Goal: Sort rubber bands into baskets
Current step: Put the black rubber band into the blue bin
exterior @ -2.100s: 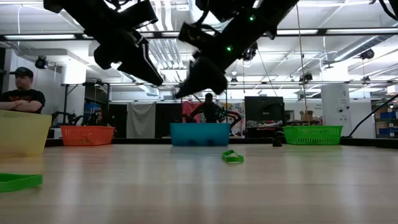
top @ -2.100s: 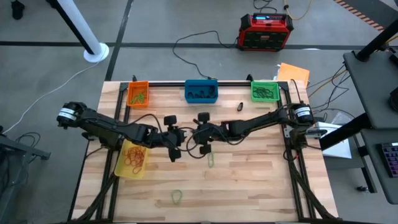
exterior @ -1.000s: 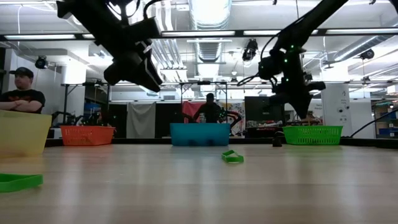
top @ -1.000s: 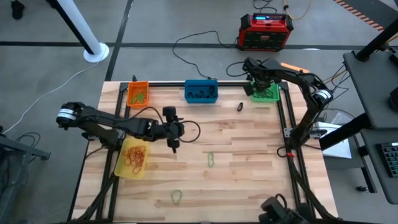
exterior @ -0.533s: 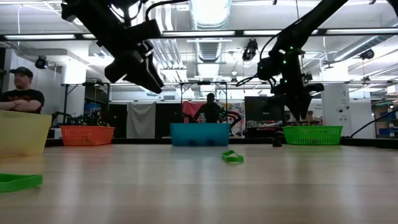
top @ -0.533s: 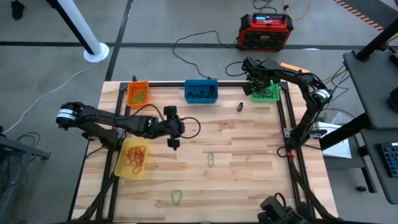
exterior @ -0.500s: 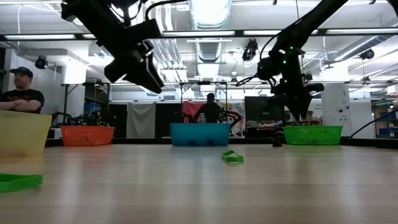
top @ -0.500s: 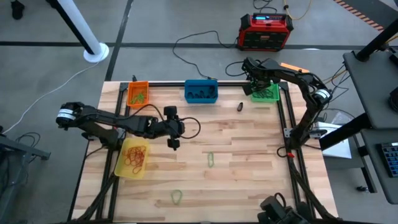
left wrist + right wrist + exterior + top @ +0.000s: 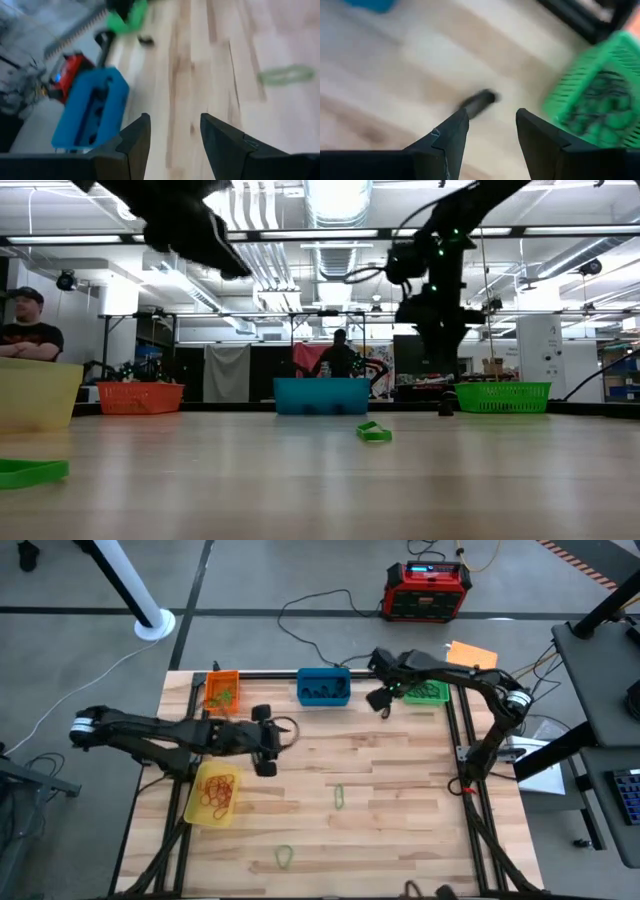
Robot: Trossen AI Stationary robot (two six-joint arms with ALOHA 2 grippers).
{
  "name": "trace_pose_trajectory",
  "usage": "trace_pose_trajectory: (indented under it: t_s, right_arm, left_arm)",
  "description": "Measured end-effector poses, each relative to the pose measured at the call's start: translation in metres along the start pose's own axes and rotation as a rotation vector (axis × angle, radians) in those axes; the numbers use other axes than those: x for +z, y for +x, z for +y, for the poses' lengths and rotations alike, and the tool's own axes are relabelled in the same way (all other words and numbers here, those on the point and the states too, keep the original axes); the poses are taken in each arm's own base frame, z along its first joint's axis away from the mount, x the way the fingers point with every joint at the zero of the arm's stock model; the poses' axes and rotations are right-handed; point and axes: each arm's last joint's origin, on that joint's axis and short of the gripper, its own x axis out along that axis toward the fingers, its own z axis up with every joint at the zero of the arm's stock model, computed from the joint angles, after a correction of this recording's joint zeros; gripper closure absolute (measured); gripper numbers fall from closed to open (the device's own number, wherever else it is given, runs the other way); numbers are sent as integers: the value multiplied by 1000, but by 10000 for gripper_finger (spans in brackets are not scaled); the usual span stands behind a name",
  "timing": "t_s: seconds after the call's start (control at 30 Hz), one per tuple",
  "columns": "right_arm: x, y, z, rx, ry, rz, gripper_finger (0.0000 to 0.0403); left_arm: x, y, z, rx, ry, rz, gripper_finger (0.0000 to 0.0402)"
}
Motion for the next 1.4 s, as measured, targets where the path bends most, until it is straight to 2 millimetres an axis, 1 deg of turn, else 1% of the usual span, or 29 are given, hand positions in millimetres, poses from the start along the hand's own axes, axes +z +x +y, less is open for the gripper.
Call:
trace_pose_trajectory:
  t_s: [0.1, 0.23, 0.37, 0.53, 0.7, 0.87, 0.97, 1.1, 1.3, 1.4]
  right_arm:
    - [-8, -1, 24, 18, -20, -3, 241]
    - [-14, 0, 43, 14, 34, -16, 240]
    - [-17, 5, 48, 4, 136, -2, 240]
    - [-16, 19, 45, -27, 235, 38, 240]
    - [-15, 32, 39, -41, 293, 85, 241]
    - [-17, 44, 28, -60, 347, 126, 241]
    - [-17, 52, 22, -47, 371, 116, 241]
    - [-16, 63, 20, 18, 376, 81, 241]
    - [-24, 77, 9, 4, 409, 98, 241]
    - [-29, 85, 7, 5, 409, 92, 241]
  left_arm:
    - [-3, -22, 8, 24, -41, -115, 245]
    - [-13, -46, 16, 54, -88, -230, 245]
    - [-22, -62, 21, 80, -114, -326, 245]
    - [-31, -72, 23, 95, -117, -375, 245]
    - [-36, -75, 22, 99, -115, -383, 245]
    - [-43, -69, 18, 93, -103, -356, 245]
    - [-46, -66, 16, 88, -96, -339, 245]
    - [-46, -65, 16, 89, -97, -342, 245]
    - [-45, -65, 16, 91, -100, -349, 245]
    - [-45, -64, 16, 91, -100, -348, 245]
